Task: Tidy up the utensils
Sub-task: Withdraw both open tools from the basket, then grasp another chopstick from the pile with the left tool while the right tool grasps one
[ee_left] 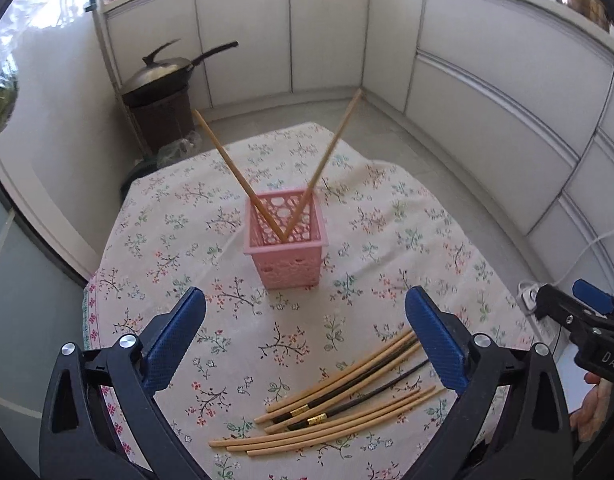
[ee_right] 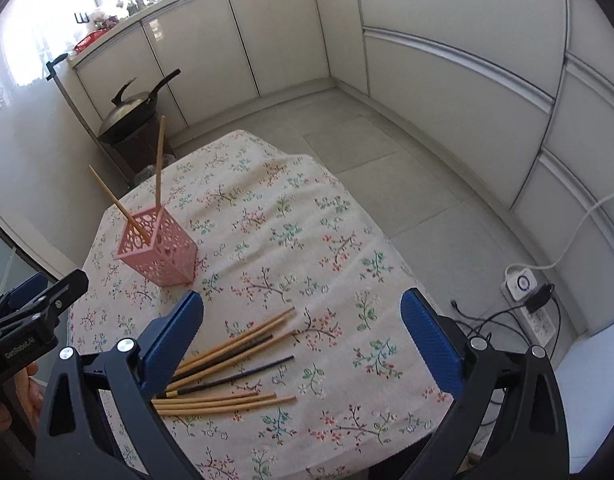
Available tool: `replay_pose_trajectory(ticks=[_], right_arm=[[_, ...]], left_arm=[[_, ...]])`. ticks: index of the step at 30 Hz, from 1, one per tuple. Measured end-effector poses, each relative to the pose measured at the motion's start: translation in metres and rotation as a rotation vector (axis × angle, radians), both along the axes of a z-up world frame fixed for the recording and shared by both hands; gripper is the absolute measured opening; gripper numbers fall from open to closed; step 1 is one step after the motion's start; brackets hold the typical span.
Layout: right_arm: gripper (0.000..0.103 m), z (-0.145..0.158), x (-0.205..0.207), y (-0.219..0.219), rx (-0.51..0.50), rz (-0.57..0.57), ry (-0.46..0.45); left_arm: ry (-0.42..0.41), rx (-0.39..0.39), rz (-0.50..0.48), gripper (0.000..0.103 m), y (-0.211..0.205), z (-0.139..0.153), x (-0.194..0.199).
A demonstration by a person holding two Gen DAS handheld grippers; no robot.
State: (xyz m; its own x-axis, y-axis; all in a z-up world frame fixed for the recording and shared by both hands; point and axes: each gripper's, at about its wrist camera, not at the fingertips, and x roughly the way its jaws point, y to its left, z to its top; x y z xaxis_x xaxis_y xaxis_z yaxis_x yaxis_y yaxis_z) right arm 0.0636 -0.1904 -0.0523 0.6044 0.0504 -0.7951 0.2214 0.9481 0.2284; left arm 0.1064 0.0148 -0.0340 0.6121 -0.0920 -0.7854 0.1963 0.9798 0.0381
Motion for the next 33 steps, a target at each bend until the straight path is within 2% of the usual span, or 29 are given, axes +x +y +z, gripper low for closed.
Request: replay_pose_trajectory(ticks=[7,13,17,19,21,26,27,32,33], right_arm=[[0.096,-0.037,-0.018,-0.028,0.131,-0.075,0.146],[0.096,-0.053,-0.025,-0.05,0.208,-0.149,0.202],[0.096,-0.058,-0.029,-0.064,0.227,-0.202,0.208],[0.096,-0.061,-0.03,-0.072,0.236,-0.227,0.217],[0.096,-0.065,-0.031,-0.08,0.253,-0.253,0.228],[0.096,-0.075,-0.031,-0.09,0.295,-0.281,0.258],[0.096,-0.076,-0.03,-0.09,0.299,-0.279,0.262],[0.096,-0.078,-0.025,-0.082,0.302,-0.243,0.274],[0.096,-0.078,-0.024,-0.08,0.302,-0.234,0.276]], left_arm=[[0.254,0.057,-0.155,0.096,-0.039,-0.06,0.012],[0.38,0.087,-0.234,0.096,-0.077,-0.093,0.036],[0.453,0.035,-0.272,0.095,-0.103,-0.109,0.056],[0.478,0.033,-0.29,0.093,-0.116,-0.116,0.064],[0.497,0.056,-0.306,0.088,-0.129,-0.127,0.07],[0.556,0.1,-0.31,0.057,-0.146,-0.152,0.083],[0.54,0.101,-0.308,0.057,-0.146,-0.152,0.084],[0.502,0.111,-0.28,0.025,-0.137,-0.148,0.091],[0.494,0.118,-0.279,0.022,-0.134,-0.148,0.091]])
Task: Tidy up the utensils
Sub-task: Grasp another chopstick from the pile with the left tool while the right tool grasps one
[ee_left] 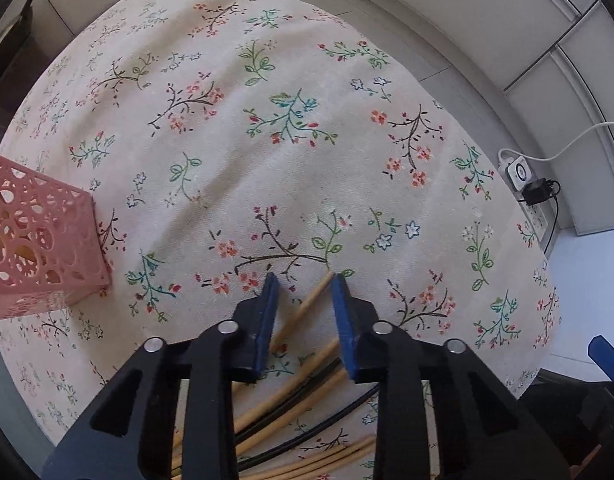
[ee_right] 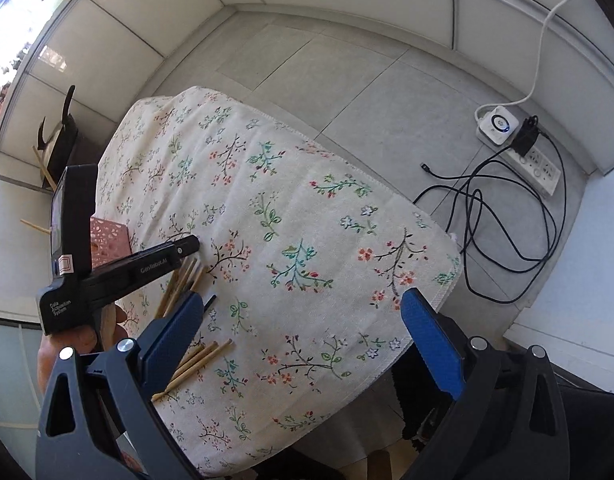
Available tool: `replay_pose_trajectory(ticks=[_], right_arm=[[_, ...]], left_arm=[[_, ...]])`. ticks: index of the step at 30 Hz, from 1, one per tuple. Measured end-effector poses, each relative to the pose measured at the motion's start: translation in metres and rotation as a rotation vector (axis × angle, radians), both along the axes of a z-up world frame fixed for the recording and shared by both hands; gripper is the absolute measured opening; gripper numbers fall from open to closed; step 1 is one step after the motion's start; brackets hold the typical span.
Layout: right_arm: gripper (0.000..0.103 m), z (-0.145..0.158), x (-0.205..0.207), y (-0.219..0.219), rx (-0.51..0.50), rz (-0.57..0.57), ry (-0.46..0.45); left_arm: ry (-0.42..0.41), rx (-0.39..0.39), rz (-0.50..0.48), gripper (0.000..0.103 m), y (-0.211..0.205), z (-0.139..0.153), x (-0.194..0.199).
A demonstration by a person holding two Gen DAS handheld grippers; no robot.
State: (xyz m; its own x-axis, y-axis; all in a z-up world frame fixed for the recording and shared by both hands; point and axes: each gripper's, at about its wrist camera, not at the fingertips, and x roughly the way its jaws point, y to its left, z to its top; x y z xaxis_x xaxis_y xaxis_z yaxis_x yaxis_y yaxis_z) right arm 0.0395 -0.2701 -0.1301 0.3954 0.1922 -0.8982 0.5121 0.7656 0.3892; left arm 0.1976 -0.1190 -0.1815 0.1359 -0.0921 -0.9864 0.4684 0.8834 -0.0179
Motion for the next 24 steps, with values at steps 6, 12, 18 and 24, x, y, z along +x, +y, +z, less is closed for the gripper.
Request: replay_pose_trajectory(ticks=[6,12,18,24], right_arm=[[0.096,0.003,0.005,0.01,-0.012,0.021,-0.006],[0.096,0.0,0.02,0.025,0.009,0.035,-0.001],[0.096,-0.005,0.051,0.045,0.134,0.023,-0.033],[0.059,-0.026,0.087,0.066,0.236,0.041,0.026]], left_arm=[[-0.052,0.019,0.02,0.014,0.029,0.005,-0.002],[-0.143,-0.002,0.052,0.012,0.067,0.025,-0.012],[-0.253,-0.045,0.078,0.009,0.089,0.069,-0.047],[-0.368,-0.092,0.118,0.007,0.128,0.117,-0.086]])
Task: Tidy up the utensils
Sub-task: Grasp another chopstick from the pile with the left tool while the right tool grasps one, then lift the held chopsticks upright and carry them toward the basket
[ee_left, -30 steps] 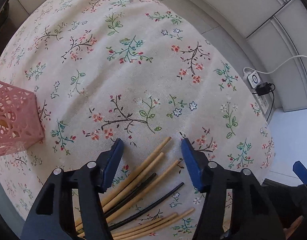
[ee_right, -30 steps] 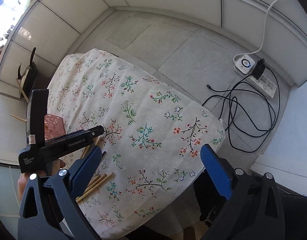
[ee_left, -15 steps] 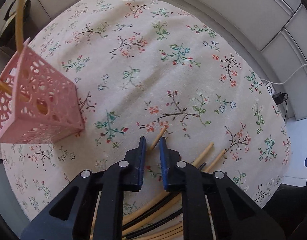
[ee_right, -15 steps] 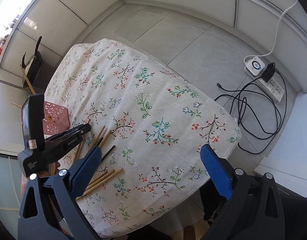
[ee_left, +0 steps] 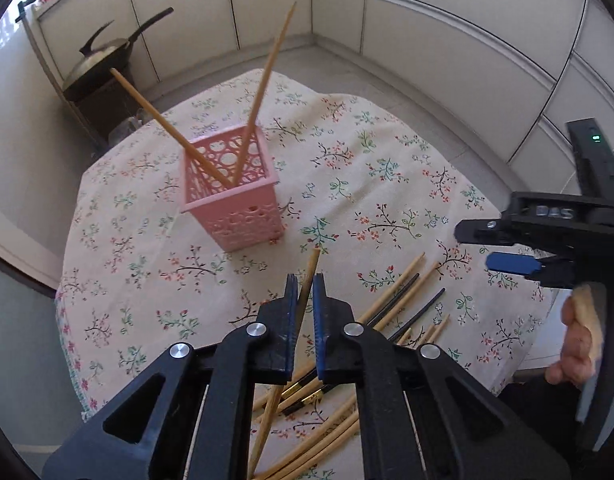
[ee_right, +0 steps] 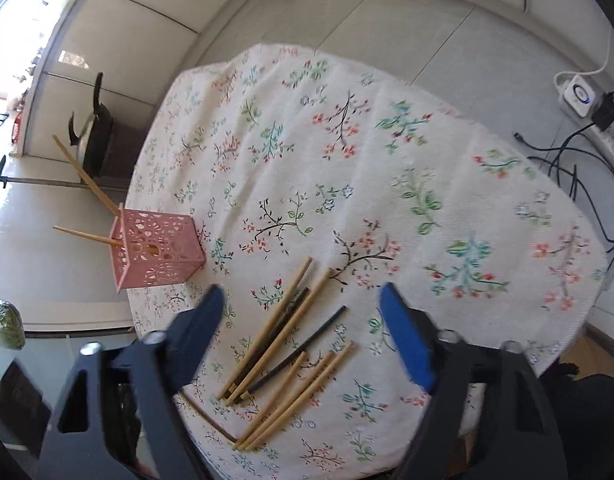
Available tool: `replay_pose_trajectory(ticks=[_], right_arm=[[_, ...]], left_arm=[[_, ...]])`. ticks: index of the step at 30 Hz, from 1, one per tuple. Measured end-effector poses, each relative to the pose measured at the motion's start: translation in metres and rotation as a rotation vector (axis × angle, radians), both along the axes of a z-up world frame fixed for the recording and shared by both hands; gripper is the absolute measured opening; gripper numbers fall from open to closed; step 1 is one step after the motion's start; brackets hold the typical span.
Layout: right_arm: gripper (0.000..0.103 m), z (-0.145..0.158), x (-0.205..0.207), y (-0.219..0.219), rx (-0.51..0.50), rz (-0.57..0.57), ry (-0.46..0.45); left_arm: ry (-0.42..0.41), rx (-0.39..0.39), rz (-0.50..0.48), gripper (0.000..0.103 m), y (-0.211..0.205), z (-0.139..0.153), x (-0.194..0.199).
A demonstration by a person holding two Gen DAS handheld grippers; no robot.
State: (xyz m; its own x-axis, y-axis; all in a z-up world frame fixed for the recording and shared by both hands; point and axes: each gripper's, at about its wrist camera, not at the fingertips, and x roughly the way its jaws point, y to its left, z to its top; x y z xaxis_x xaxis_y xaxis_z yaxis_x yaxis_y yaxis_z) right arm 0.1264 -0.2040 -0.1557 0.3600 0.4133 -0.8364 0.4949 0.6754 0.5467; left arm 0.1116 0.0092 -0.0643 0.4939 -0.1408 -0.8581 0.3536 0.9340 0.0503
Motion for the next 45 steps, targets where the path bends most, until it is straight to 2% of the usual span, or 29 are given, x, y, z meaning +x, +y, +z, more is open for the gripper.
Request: replay_pose_trajectory(ticks=[1,4,11,18,23,24,25,26,29,35,41,45], right_arm=[[0.049,-0.005,0.005,0.004,0.002,0.008,0.015],[0.036,-0.017,0.018,0.016,-0.001,0.016,0.041],[0.028,-0.026,0.031,0.032,-0.055,0.032,0.073],[0.028,-0.039,0.038,0.047,-0.08,0.044,0.121],[0.028,-0.04,0.04,0.052,-0.09,0.009,0.111],[0.026,-0.04,0.042,0.054,-0.1,0.004,0.11],[0.017,-0.04,0.042,0.056,-0.108,0.0,0.107],[0.013,-0.041,0.043,0.056,-0.115,-0.012,0.105],[0.012,-0.041,0.046,0.058,-0.121,-0.027,0.088],[0.01,-0.033,0.048,0.073,-0.073,-0.001,0.013],[0.009,0.02,0.034,0.093,-0.125,0.113,-0.169],[0.009,0.053,0.013,0.089,-0.162,0.161,-0.288]], left_arm=[[-0.012,-0.007,0.008,0.007,-0.001,0.005,-0.006],[-0.038,-0.02,0.024,0.006,0.007,0.011,-0.013],[-0.043,-0.056,0.062,0.006,0.029,0.017,-0.01],[-0.042,-0.072,0.071,0.006,0.037,0.016,-0.01],[-0.037,-0.066,0.08,0.006,0.041,0.014,-0.01],[-0.035,-0.065,0.083,0.006,0.042,0.013,-0.01],[-0.032,-0.064,0.087,0.006,0.044,0.012,-0.009],[-0.03,-0.063,0.091,0.006,0.045,0.012,-0.009],[-0.027,-0.062,0.105,0.006,0.048,0.01,-0.009],[-0.049,-0.08,0.132,0.005,0.056,0.019,-0.011],[-0.111,-0.118,0.16,0.004,0.069,0.042,-0.021],[-0.147,-0.138,0.18,0.004,0.075,0.054,-0.027]])
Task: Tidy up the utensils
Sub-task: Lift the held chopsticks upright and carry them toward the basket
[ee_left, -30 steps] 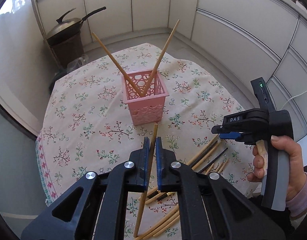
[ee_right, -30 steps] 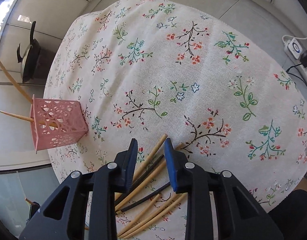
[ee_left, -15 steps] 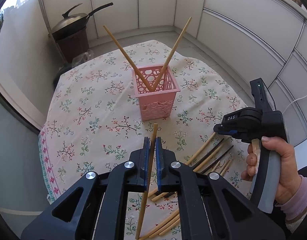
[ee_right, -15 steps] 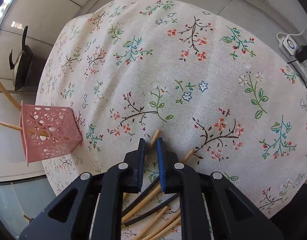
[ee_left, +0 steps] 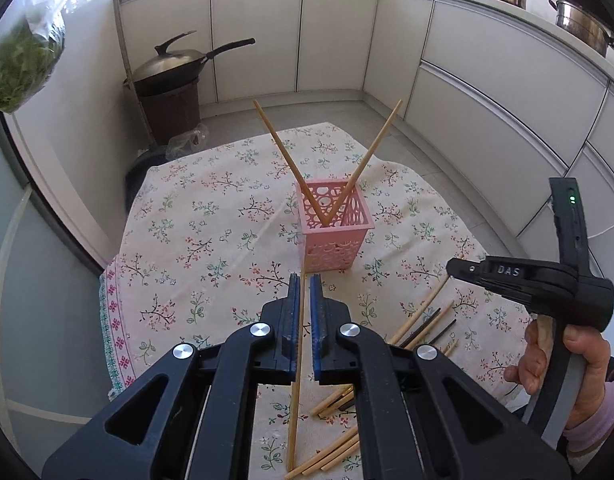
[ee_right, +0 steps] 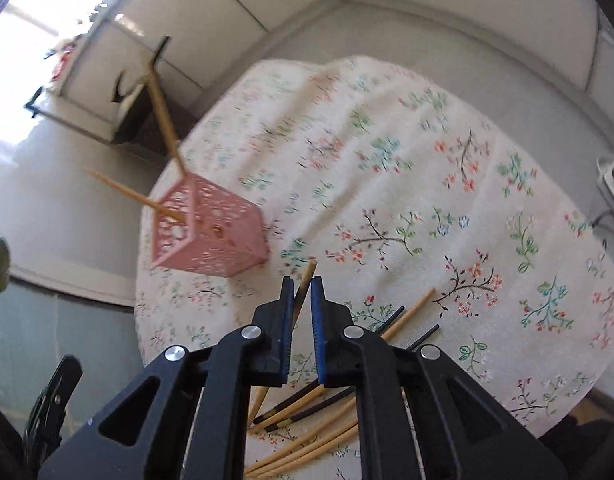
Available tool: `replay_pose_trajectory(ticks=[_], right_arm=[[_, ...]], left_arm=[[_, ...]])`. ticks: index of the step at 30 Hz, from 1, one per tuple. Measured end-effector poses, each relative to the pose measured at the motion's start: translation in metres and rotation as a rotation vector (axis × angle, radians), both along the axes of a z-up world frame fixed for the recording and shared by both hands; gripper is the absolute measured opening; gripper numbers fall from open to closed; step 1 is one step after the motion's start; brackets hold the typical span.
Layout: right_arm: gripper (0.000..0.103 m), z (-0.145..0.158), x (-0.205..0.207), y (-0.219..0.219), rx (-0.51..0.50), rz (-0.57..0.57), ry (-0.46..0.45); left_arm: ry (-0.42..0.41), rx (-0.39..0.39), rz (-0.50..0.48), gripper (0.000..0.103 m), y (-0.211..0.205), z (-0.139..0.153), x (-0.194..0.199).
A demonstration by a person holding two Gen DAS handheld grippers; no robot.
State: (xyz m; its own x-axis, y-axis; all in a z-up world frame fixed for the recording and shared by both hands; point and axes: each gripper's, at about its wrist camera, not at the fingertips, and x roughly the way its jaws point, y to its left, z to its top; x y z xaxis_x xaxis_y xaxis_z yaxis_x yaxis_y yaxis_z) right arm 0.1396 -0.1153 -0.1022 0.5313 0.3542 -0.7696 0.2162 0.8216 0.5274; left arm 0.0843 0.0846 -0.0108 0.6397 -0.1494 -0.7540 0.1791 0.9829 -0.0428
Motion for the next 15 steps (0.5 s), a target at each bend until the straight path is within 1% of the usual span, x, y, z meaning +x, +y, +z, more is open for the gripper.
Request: replay_pose_trajectory(ticks=[2,4,5,6,7,8,9,10,11,13,15], right_arm=[[0.008,0.018,-0.011,-0.005,-0.023,0.027,-0.056],[0.008,0.029,-0.019,-0.011,-0.029,0.038,-0.091],[0.008,0.035,-0.025,-0.014,-0.031,0.04,-0.106],[0.008,0.04,-0.028,-0.016,-0.029,0.044,-0.115],[0.007,0.042,-0.029,-0.019,-0.02,0.044,-0.12],[0.007,0.046,-0.031,-0.022,-0.009,0.044,-0.125],[0.007,0.05,-0.033,-0.023,-0.003,0.042,-0.133],[0.006,0.052,-0.031,-0.023,-0.003,0.041,-0.141],[0.006,0.054,-0.033,-0.022,-0.003,0.044,-0.145],[0.006,0.054,-0.033,-0.021,0.003,0.053,-0.145],[0.006,0.053,-0.032,-0.022,0.007,0.06,-0.143]], left_arm=[[-0.011,-0.008,0.009,0.004,0.004,0.005,-0.004],[0.0,-0.022,0.012,0.004,0.007,0.004,-0.005],[0.026,-0.035,0.011,0.004,0.007,0.0,-0.003],[0.072,-0.05,0.008,0.005,0.007,-0.008,0.002],[0.125,-0.068,0.008,0.006,0.007,-0.019,0.008],[0.195,-0.088,0.008,0.008,0.006,-0.035,0.018],[0.251,-0.098,0.007,0.014,0.006,-0.049,0.026],[0.32,-0.104,0.019,0.024,0.006,-0.069,0.039],[0.374,-0.103,0.049,0.028,0.005,-0.088,0.052],[0.435,-0.099,0.082,0.029,0.004,-0.113,0.072],[0.444,-0.084,0.106,0.032,0.002,-0.128,0.088]])
